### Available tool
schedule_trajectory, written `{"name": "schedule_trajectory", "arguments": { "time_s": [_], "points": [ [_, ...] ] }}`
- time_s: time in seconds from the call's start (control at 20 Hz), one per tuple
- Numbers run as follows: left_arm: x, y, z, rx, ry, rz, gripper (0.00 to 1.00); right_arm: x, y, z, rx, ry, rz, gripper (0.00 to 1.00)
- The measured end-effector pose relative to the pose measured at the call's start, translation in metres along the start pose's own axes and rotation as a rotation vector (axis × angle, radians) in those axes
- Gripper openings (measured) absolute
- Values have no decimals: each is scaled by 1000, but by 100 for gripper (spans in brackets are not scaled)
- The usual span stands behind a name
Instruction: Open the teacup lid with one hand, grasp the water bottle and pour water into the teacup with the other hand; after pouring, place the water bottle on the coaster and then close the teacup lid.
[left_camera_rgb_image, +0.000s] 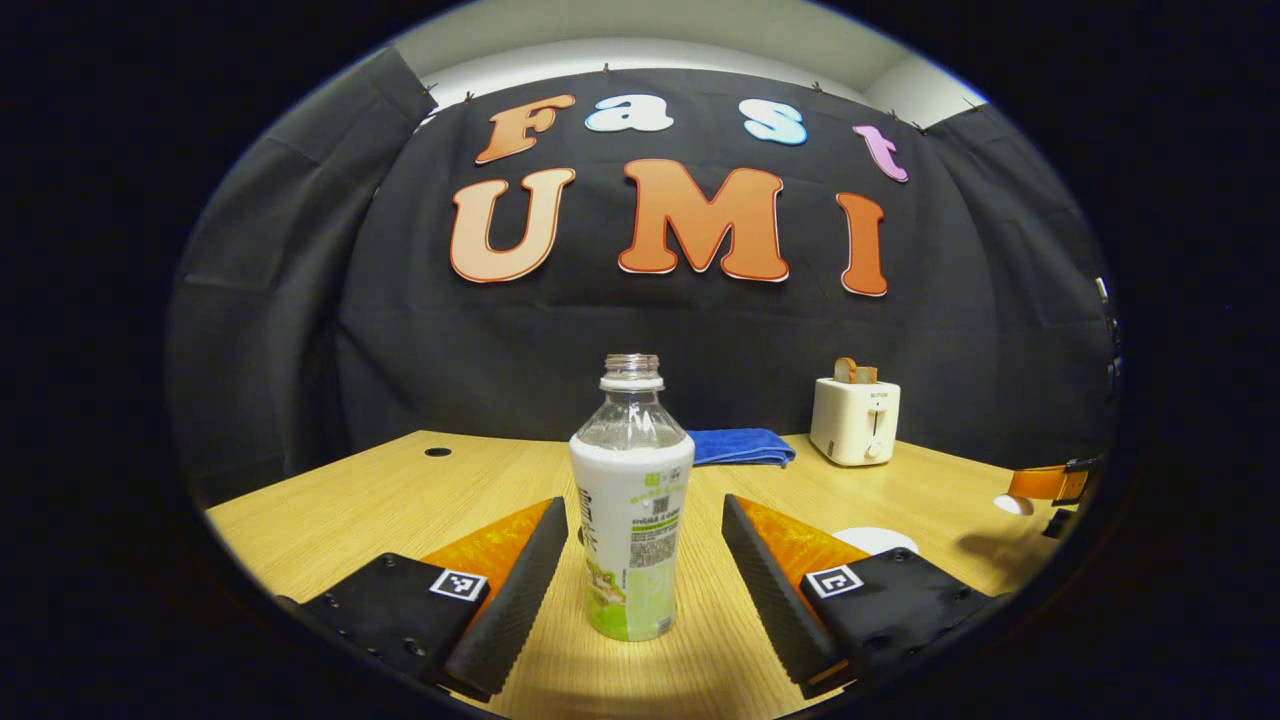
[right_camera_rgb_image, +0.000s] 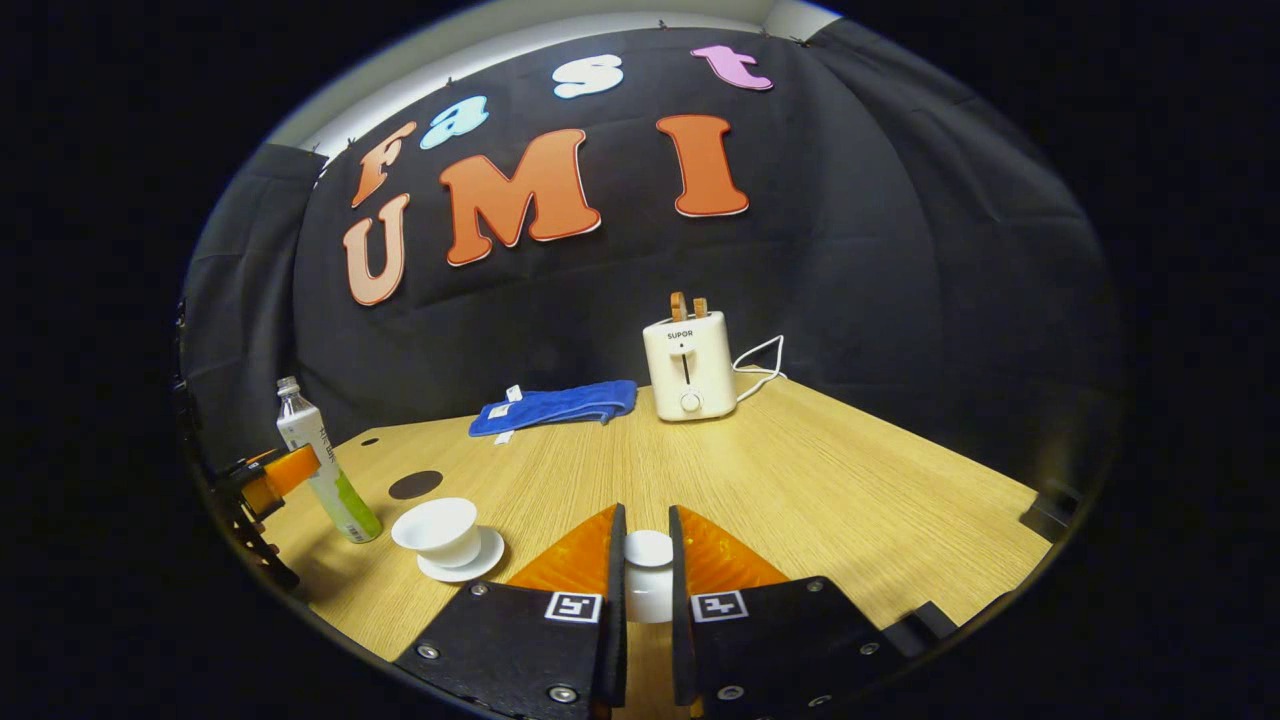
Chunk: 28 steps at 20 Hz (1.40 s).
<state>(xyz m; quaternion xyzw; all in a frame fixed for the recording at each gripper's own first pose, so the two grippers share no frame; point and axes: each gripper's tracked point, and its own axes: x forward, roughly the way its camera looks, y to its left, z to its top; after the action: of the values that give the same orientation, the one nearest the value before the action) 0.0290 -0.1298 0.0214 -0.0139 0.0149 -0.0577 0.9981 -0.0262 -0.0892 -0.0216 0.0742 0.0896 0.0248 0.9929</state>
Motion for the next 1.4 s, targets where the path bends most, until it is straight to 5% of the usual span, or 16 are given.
{"name": "schedule_trajectory", "arguments": {
  "time_s": [0.35,0.45,0.5,0.6,0.7,0.95,1.4],
  "points": [
    [20,-3,-30,-55,99,-18,100,-2,-1,3,-16,-5,0,18],
    [22,0,-33,-64,107,-2,94,-3,-3,4,-16,-9,-4,18],
    [25,0,-34,-71,104,-3,79,-3,-4,5,-16,-10,-5,18],
    [21,0,-32,-84,123,-6,66,-3,-5,5,-19,-12,-6,18],
    [16,-9,-29,-60,152,-43,62,-3,-4,3,-22,-8,-7,18],
    [10,-14,-6,116,130,-65,61,-4,-6,5,-28,-7,-8,18],
    [9,-22,36,675,87,-86,63,-7,-19,10,-21,-14,-33,18]
  ]
}}
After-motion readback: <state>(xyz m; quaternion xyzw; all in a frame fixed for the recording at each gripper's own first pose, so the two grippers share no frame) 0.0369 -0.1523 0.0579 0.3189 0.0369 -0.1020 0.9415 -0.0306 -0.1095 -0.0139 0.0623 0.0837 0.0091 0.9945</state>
